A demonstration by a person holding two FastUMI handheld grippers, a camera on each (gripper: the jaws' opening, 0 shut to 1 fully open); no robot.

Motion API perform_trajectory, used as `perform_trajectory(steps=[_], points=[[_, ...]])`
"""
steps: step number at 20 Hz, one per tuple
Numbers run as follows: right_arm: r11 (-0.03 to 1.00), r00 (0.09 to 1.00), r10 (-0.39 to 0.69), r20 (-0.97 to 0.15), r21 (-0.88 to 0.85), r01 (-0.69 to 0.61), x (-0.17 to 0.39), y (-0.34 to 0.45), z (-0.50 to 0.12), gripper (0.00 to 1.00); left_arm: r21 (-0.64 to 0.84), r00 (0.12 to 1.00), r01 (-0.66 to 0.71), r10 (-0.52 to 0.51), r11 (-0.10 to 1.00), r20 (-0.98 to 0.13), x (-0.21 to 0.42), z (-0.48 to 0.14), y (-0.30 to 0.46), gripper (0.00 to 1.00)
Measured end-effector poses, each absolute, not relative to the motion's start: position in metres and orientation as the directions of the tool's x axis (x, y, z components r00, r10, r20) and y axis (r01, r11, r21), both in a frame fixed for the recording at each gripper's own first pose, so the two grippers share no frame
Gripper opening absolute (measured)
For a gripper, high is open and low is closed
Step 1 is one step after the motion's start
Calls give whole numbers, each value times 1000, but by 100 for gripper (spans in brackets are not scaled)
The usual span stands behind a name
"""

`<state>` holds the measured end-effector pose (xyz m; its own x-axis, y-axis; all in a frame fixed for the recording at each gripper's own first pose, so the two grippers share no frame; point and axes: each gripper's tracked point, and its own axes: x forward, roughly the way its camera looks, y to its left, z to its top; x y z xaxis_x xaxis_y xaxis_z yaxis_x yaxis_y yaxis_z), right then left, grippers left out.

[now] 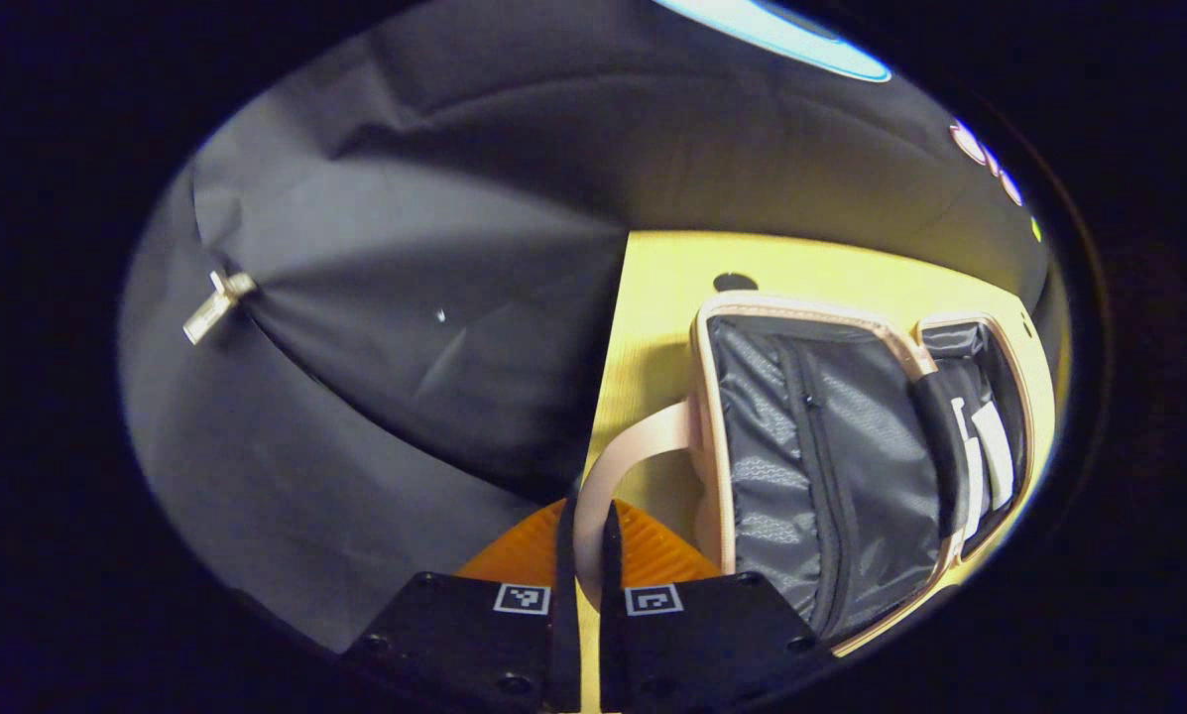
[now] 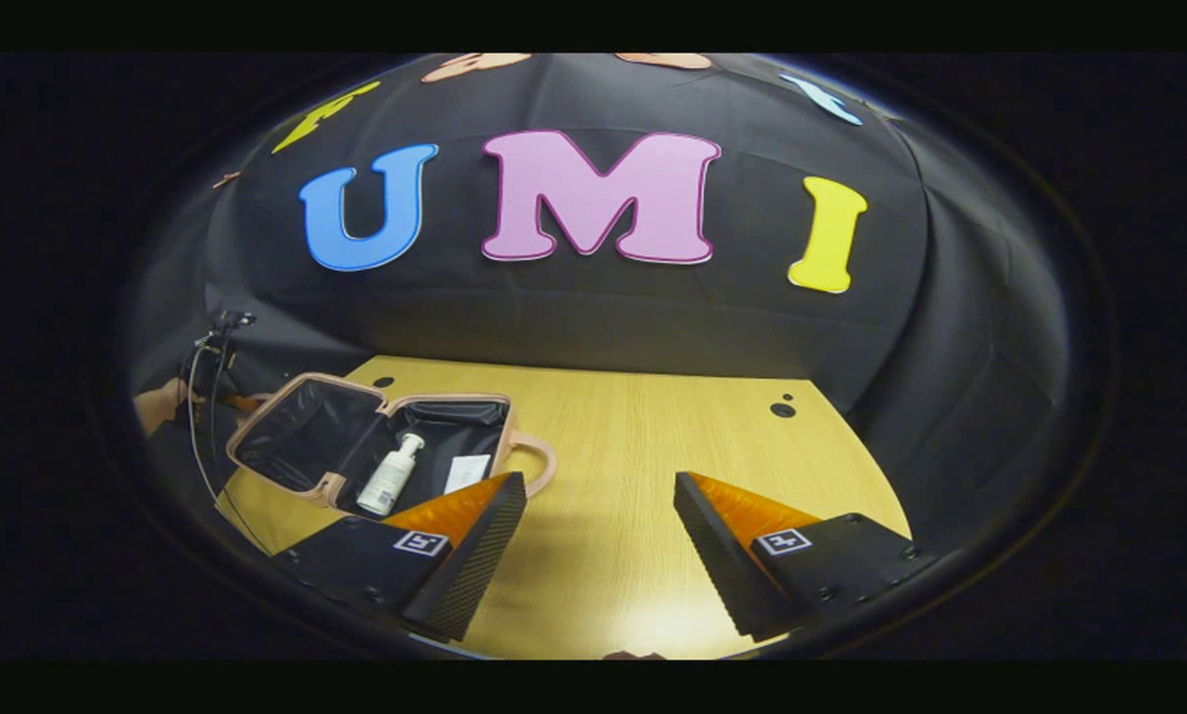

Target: First open the suitcase, pack the skin care products into it, and then close the suitcase.

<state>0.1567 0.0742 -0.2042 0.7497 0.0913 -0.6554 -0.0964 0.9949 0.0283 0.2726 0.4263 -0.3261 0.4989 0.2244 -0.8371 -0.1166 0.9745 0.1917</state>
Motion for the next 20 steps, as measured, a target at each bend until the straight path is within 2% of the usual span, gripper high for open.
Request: perform_trajectory(steps=[3,4,8,13,16,20], points=[[995,767,95,-634,36,-94,154,73,-190,96,202,582,-84,213,976,-785,282,-262,403,13],[996,776,90,-624,35,-88,150,71,-182,96,189,634,-66,188,980,-751,288,-225,379,13],[999,809,33,-587,25,-23,131,38,-150,96,170,736,31,92,985,-670,307,-145,305,11],[998,828,-38,-559,20,59,116,5,-137,96,107,799,84,-3,991,-602,320,-108,216,11],[993,830,-82,-551,21,112,111,-15,-134,95,28,823,116,-80,993,-563,321,-92,152,11],[989,842,-88,-532,51,135,115,-28,-129,96,-103,834,131,-166,986,-526,324,-92,66,11]])
